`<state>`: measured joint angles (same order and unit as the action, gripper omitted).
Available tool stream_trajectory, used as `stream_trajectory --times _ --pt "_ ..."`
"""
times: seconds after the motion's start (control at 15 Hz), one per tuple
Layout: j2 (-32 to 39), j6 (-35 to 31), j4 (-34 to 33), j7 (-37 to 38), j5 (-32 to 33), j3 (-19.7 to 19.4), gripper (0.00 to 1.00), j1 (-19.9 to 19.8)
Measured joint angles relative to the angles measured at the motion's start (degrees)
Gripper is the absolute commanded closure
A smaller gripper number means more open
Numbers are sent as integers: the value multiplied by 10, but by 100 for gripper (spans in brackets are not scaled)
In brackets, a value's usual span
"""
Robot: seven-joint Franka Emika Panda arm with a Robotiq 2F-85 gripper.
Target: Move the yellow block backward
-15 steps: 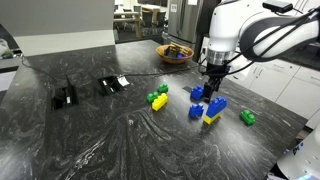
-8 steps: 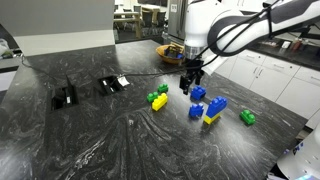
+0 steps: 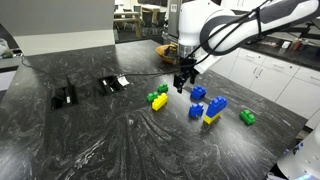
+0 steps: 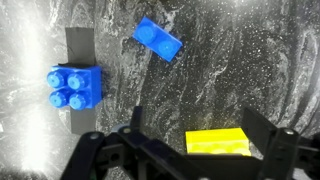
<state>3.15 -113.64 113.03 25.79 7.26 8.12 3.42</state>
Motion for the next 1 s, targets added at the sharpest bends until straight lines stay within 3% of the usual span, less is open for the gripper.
stream_trajectory --times 0.33,0.67,1.0 --pt "8 -7 -7 14 -3 -1 0 3" --pt "81 -5 -80 156 -9 -10 0 16" --pt "138 -6 -138 284 -62 -29 0 26"
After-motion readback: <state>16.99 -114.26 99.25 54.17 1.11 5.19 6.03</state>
